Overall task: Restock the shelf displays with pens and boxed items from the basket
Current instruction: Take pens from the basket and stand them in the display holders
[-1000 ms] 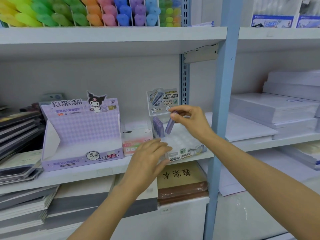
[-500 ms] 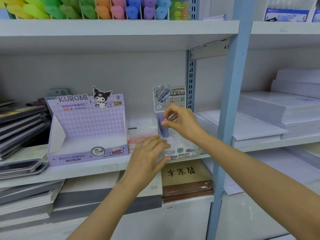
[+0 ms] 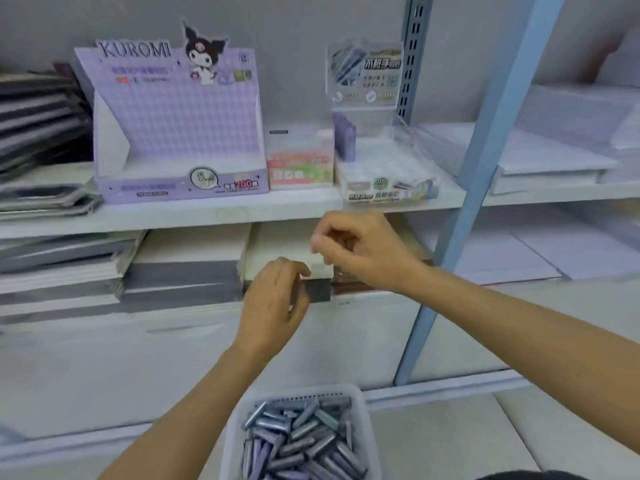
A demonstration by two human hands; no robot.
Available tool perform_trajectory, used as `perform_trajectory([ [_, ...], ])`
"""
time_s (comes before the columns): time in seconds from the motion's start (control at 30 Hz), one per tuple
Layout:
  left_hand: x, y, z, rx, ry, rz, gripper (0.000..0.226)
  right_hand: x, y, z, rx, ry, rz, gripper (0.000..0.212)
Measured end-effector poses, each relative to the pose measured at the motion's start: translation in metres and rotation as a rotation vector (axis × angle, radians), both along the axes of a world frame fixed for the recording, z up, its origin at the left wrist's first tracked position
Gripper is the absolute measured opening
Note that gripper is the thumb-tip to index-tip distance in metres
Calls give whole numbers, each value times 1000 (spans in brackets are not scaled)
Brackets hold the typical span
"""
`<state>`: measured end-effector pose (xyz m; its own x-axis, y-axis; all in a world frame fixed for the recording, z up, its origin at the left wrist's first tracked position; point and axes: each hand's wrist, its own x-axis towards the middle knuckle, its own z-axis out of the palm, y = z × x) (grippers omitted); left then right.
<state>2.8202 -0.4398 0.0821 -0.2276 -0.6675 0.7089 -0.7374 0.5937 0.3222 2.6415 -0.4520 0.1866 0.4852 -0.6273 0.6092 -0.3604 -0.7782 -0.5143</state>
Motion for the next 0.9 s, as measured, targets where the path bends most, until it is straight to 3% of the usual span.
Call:
perform_trajectory([
  [0.17,29,45,-148,782,-247,44,18,26,8,-142,507,462,11,20],
  [0.27,36,75,-213,1013,-327,20,24,28,10,-228,687,669,-33,16],
  [0.37,40,93,-250,1072,-371,26,29,19,25,-298,784,769,-163,22],
  [0.53,35,85,-272,945,-384,32,46,5,58,-366,910,850,-277,19],
  [0.67,18,76,-285,908,-447,84,42,17,64,-393,850,928,-287,20],
  [0.77,9,68,-299,936,-487,158,42,19,68,-406,760,961,-335,37],
  [0.9,-8,54,-305,959,-519,239,36,0,70,-413,764,881,-312,43],
])
